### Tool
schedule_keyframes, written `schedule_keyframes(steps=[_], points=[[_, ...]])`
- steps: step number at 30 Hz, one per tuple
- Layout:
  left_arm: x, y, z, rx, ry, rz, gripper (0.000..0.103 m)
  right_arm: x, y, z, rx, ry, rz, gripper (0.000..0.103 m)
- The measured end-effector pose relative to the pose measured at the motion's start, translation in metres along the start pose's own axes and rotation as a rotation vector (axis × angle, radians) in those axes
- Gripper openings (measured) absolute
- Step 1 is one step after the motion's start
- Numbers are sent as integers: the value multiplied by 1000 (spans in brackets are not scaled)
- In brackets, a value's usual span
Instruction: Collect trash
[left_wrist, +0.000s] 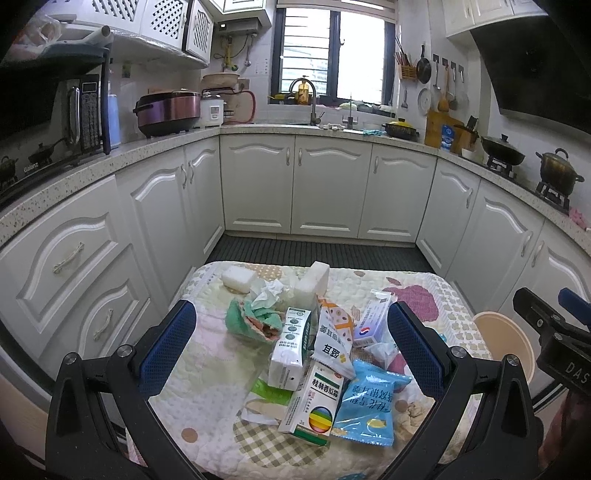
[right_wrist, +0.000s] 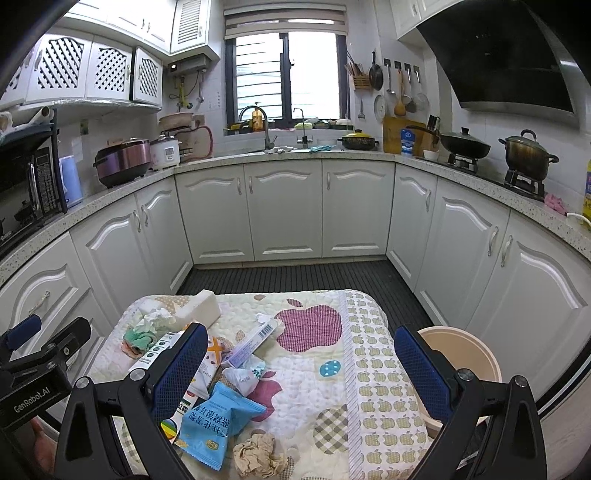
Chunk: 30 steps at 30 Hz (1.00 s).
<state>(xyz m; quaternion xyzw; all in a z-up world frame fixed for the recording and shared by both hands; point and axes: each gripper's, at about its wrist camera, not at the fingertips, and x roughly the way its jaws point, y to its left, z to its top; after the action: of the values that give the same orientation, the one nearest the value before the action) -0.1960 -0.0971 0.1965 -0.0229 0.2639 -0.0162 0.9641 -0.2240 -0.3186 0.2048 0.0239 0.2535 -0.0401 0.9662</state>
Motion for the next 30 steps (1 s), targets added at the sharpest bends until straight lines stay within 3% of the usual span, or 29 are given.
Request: schedule_keyframes(steps=[30], points=[[-2, -1, 3, 3, -5, 0, 103, 2, 0, -2, -3, -2, -1, 100]])
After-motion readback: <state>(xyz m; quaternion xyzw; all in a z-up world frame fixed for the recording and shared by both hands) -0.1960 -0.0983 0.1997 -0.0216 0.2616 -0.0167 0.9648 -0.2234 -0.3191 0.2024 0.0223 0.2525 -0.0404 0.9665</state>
